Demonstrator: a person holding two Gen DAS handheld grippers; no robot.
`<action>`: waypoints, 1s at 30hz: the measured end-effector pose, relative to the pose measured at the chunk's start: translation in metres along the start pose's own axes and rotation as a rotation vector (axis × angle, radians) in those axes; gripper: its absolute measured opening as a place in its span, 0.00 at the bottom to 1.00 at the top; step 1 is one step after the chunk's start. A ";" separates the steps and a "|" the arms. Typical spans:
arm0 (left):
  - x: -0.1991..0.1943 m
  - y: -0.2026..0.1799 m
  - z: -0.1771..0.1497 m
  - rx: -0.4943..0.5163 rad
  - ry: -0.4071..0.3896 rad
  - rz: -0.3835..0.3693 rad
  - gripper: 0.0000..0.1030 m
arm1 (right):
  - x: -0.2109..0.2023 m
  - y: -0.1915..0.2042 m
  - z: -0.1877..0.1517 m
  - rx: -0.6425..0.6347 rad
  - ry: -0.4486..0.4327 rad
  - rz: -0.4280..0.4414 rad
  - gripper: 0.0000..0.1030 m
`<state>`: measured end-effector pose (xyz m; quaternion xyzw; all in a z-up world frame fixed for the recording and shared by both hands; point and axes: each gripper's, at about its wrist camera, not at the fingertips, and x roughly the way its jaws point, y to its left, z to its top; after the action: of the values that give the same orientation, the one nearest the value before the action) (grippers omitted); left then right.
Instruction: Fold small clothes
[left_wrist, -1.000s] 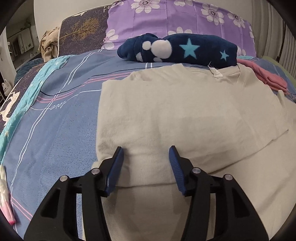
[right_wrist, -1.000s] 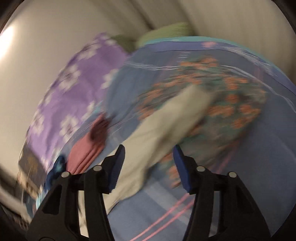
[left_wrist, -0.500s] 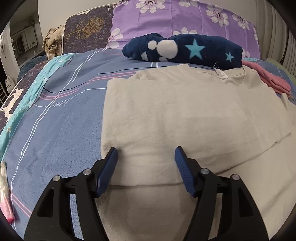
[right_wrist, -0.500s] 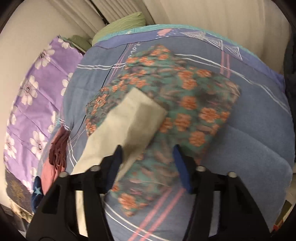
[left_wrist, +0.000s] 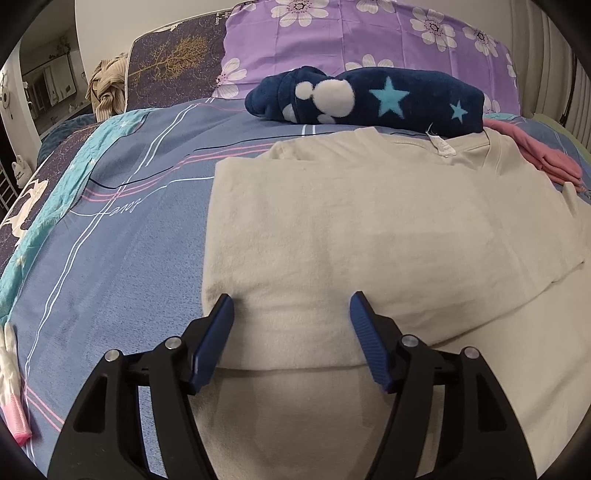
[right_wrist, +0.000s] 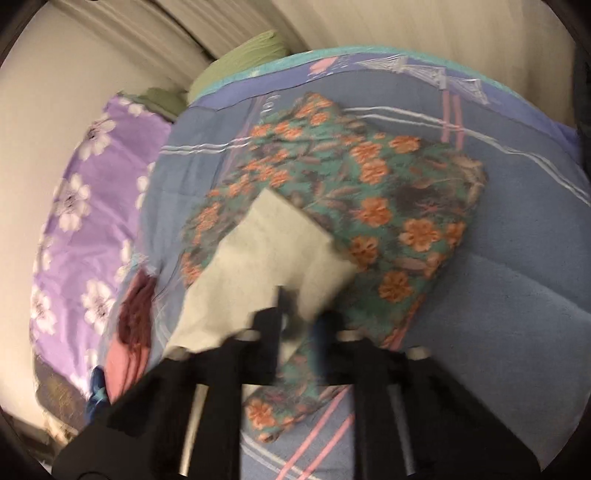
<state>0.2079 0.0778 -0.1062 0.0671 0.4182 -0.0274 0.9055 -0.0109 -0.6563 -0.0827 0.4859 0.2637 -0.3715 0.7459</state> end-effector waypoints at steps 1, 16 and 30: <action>0.000 0.000 0.000 0.000 0.000 0.000 0.65 | -0.003 0.004 -0.001 -0.003 -0.014 0.011 0.03; 0.000 0.001 -0.001 -0.010 -0.001 -0.013 0.65 | -0.050 0.265 -0.310 -0.829 0.399 0.722 0.03; -0.038 -0.008 0.019 -0.182 -0.038 -0.423 0.65 | -0.010 0.222 -0.380 -0.929 0.538 0.594 0.03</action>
<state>0.1971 0.0666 -0.0661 -0.1043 0.4066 -0.1801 0.8896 0.1512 -0.2471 -0.1053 0.2394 0.4305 0.1419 0.8586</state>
